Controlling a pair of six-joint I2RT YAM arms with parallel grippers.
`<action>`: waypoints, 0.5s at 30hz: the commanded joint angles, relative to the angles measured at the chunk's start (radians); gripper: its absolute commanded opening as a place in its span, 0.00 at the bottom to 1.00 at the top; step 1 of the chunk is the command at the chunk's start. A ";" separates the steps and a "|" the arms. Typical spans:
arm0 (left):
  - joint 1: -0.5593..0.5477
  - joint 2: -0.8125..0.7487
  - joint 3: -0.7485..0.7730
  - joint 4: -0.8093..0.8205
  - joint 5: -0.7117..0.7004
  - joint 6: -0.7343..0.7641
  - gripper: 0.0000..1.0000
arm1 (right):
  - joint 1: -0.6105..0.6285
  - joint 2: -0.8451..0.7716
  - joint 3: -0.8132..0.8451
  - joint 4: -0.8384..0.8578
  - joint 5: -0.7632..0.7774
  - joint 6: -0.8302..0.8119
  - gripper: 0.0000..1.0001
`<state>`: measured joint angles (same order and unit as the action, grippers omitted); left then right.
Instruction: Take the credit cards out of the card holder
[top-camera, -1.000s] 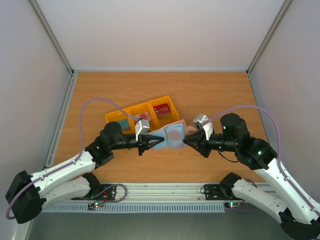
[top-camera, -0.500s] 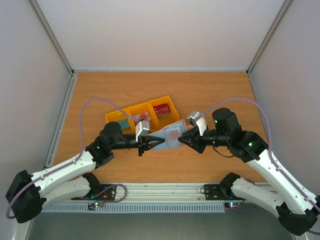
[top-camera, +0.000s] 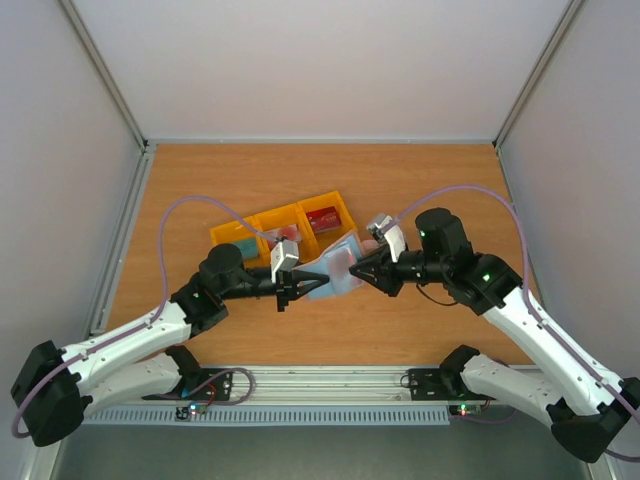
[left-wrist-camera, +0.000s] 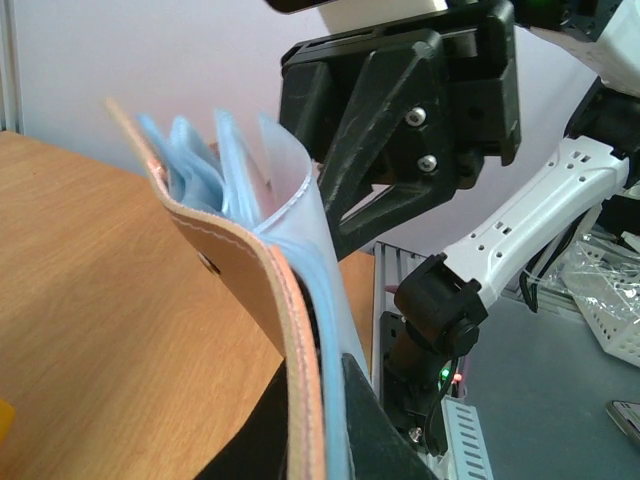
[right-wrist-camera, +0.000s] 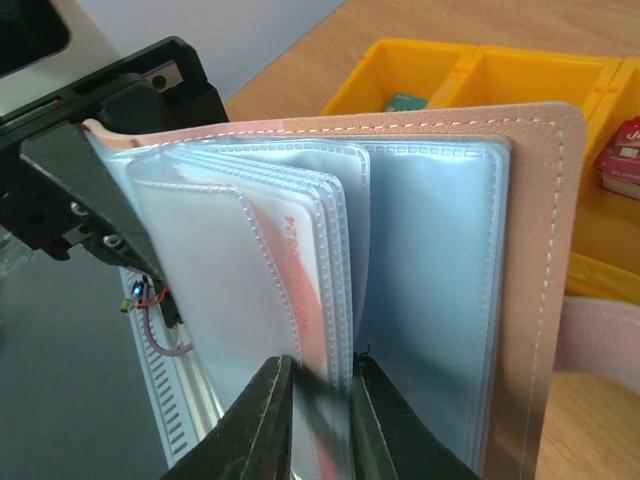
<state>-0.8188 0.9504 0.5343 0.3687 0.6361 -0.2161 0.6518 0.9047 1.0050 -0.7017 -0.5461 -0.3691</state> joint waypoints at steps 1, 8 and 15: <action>-0.013 -0.003 0.004 0.090 0.005 0.004 0.00 | 0.018 0.034 -0.007 0.117 -0.152 0.031 0.19; -0.014 -0.010 -0.002 0.103 0.004 0.020 0.00 | 0.030 0.013 -0.022 0.130 -0.183 0.014 0.33; -0.013 -0.029 0.008 0.131 0.030 0.045 0.00 | 0.026 -0.063 -0.023 0.098 -0.302 -0.046 0.39</action>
<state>-0.8303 0.9321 0.5343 0.4015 0.6834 -0.2085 0.6529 0.8970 0.9710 -0.6361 -0.6571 -0.3691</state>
